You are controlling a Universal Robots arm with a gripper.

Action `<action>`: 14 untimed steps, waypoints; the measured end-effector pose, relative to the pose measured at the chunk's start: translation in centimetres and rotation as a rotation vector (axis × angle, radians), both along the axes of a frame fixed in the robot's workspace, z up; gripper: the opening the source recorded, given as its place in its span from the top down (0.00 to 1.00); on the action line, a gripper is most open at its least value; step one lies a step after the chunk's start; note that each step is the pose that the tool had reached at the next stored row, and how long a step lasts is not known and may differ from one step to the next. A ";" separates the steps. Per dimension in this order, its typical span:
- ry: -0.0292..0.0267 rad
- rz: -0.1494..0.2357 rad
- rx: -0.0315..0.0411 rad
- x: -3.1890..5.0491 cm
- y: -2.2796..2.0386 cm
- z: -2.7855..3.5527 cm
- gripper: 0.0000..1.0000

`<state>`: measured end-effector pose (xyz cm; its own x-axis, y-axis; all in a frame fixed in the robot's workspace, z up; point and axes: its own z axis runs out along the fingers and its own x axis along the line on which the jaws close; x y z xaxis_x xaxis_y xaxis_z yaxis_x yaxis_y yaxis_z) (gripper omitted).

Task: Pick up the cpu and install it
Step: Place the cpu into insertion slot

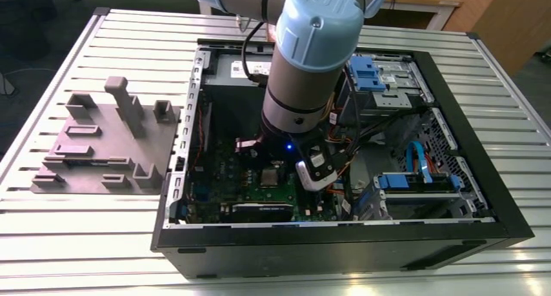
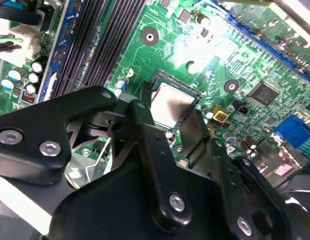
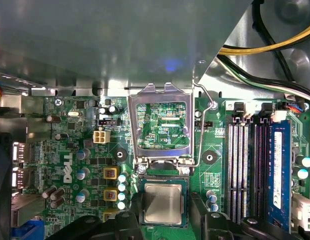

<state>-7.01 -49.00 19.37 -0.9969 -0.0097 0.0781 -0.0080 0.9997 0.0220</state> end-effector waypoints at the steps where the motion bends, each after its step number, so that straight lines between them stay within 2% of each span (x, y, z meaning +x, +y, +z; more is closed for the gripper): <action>1: 0.0000 0.000 0.0001 0.00 0.00 0.00 0.51; 7: -0.0001 0.000 0.0002 0.00 -0.01 -0.02 0.52; 8: -0.0001 0.000 0.0002 -0.01 -0.03 -0.02 0.59; 14: 0.0000 0.000 0.0000 0.00 -0.13 -0.01 0.59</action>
<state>-7.01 -49.13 19.36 -0.9969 -0.0097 0.0781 -0.0080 0.9997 0.0221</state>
